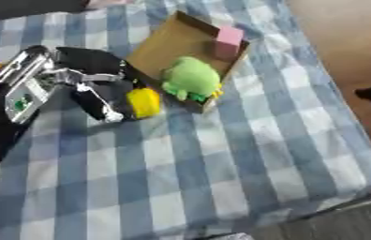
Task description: Pick up objects on the table and place them in the box.
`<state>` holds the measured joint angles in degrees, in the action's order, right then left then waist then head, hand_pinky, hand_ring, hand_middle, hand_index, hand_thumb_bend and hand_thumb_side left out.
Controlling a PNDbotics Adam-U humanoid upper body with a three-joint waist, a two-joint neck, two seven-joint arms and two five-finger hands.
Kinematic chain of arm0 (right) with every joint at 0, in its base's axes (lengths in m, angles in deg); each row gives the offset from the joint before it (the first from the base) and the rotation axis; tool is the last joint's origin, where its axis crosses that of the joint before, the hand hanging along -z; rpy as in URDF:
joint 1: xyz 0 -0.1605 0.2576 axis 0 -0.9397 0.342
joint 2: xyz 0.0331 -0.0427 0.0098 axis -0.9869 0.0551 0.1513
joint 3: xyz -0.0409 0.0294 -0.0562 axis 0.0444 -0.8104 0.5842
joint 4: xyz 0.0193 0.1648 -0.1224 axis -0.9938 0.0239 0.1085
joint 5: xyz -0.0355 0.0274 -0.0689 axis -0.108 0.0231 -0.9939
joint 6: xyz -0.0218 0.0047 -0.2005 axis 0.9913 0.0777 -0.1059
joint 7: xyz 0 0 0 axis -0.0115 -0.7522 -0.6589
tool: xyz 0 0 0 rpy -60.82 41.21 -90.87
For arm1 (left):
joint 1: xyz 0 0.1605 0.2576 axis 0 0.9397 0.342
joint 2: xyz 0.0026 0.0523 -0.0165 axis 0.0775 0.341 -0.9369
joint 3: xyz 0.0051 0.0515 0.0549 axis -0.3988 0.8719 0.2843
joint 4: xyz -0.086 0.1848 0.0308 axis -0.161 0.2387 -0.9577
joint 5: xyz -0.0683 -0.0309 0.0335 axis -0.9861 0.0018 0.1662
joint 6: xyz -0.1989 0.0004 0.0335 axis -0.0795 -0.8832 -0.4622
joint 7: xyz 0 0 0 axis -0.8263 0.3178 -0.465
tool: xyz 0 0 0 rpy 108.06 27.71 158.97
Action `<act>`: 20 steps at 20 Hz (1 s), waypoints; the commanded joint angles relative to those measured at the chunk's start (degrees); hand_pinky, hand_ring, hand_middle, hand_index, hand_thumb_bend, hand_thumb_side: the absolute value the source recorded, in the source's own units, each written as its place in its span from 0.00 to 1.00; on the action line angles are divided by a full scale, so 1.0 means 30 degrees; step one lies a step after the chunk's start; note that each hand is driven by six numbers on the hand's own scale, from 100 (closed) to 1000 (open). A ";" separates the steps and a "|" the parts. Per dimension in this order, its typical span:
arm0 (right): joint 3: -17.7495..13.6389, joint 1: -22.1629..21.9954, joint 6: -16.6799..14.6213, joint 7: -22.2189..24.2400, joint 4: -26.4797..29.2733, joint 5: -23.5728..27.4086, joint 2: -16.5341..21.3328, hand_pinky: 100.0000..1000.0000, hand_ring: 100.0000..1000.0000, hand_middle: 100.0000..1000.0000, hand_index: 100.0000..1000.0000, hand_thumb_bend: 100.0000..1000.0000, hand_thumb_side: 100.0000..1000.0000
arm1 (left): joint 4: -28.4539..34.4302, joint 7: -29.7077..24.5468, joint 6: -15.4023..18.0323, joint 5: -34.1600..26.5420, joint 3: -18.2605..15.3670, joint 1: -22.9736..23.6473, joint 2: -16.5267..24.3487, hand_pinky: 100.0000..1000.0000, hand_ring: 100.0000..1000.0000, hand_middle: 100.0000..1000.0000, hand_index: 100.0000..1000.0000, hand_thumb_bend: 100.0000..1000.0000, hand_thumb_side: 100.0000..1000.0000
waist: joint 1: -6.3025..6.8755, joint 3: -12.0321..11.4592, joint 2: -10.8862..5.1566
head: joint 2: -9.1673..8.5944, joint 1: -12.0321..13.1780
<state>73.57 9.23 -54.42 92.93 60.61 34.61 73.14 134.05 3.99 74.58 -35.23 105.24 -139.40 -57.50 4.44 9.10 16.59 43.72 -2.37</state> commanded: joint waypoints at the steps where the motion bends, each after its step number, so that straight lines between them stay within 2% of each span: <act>1: -0.0112 0.0099 0.0094 -0.0035 0.0382 -0.0041 0.0159 0.90 0.78 0.70 0.88 0.00 0.47 | 0.0097 -0.1627 0.1971 0.0268 -0.0005 -0.0407 0.0055 0.86 0.73 0.57 0.74 0.15 0.30 | -0.0080 0.0034 -0.0261 | -0.0231 0.0083; 3: -0.0126 0.0101 0.0119 -0.0052 0.0382 -0.0042 0.0142 0.90 0.78 0.70 0.89 0.00 0.47 | -0.0031 -0.1302 0.1860 0.0332 0.0010 -0.0387 -0.0021 0.83 0.68 0.49 0.67 0.08 0.16 | -0.0077 0.0045 -0.0256 | -0.0233 0.0087; 4: -0.0130 0.0095 0.0130 -0.0056 0.0382 -0.0047 0.0134 0.90 0.78 0.70 0.89 0.00 0.47 | -0.0068 -0.1122 0.1775 0.0307 0.0003 -0.0371 -0.0043 0.82 0.66 0.47 0.64 0.05 0.12 | -0.0078 0.0046 -0.0258 | -0.0228 0.0084; 5: -0.0134 0.0086 0.0140 -0.0061 0.0382 -0.0053 0.0126 0.90 0.78 0.70 0.89 0.00 0.47 | -0.0053 -0.0898 0.1672 0.0240 -0.0026 -0.0358 -0.0043 0.80 0.64 0.45 0.62 0.00 0.12 | -0.0077 0.0042 -0.0264 | -0.0223 0.0082; 10: -0.0153 -0.0017 0.0161 -0.0067 0.0382 -0.0118 0.0118 0.90 0.78 0.70 0.89 0.00 0.47 | 0.0766 0.0000 0.1100 -0.0425 -0.0262 -0.0211 0.0350 0.78 0.60 0.41 0.57 0.00 0.13 | -0.0080 -0.0027 -0.0349 | -0.0149 0.0059; 13: -0.0171 -0.0124 0.0067 -0.0077 0.0382 -0.0106 0.0151 0.90 0.78 0.70 0.89 0.00 0.47 | 0.2002 0.0357 0.0739 -0.0910 -0.0575 -0.0050 0.1055 0.78 0.59 0.41 0.57 0.00 0.12 | -0.0105 -0.0081 -0.0428 | -0.0126 -0.0009; 17: -0.0211 -0.0258 -0.0130 -0.0136 0.0382 -0.0021 0.0225 0.90 0.78 0.70 0.89 0.00 0.47 | 0.3994 0.0773 0.0088 -0.1429 -0.1510 -0.0211 0.2021 0.79 0.60 0.42 0.58 0.00 0.10 | -0.0174 -0.0189 -0.0514 | -0.0154 -0.0103; 20: -0.0198 -0.0309 -0.0256 -0.0167 0.0382 0.0115 0.0295 0.90 0.78 0.70 0.89 0.00 0.47 | 0.4740 0.1166 -0.0432 -0.1692 -0.2299 -0.0862 0.1978 0.79 0.60 0.43 0.58 0.00 0.08 | -0.0266 -0.0244 -0.0573 | -0.0193 -0.0128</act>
<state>73.53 8.21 -54.85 92.49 60.61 34.49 72.93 146.39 7.06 73.91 -39.66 100.11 -140.58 -53.11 3.95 8.40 16.05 43.72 -2.63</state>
